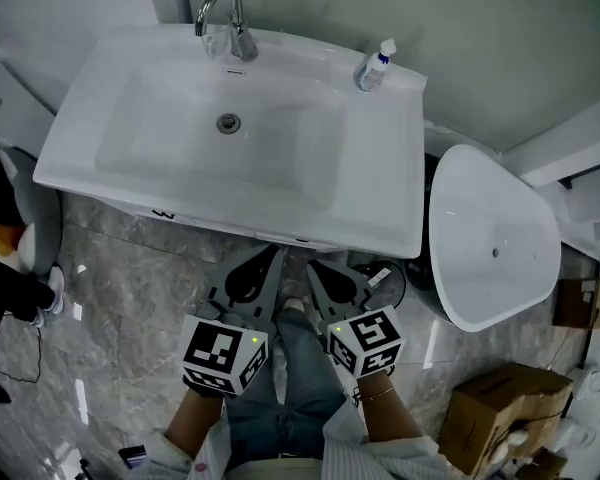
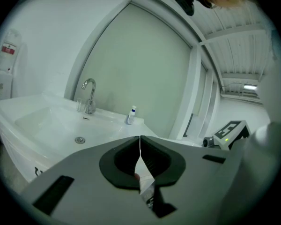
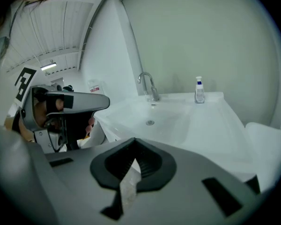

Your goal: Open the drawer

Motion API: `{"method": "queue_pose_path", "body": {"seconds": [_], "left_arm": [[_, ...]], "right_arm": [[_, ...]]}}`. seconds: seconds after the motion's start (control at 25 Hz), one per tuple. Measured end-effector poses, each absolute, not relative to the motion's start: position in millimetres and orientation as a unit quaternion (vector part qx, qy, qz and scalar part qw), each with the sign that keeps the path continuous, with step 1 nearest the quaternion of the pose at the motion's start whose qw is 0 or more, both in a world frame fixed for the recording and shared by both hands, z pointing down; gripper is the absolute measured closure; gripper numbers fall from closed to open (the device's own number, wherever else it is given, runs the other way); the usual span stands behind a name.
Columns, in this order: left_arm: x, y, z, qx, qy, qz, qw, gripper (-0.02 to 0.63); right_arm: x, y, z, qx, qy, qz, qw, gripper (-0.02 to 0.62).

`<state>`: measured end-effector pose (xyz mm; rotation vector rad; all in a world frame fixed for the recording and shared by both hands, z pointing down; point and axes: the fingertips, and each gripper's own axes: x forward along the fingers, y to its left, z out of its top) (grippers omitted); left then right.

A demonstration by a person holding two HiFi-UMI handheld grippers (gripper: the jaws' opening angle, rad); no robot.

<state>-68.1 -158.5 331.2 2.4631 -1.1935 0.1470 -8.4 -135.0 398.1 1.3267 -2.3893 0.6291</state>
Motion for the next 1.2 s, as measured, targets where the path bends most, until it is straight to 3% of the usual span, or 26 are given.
{"method": "queue_pose_path", "body": {"seconds": [1.2], "left_arm": [[-50,-155,532,0.856,-0.444,0.087,0.251,0.586]], "right_arm": [[38,-170,609,0.55,-0.764,0.285,0.179,0.584]]}}
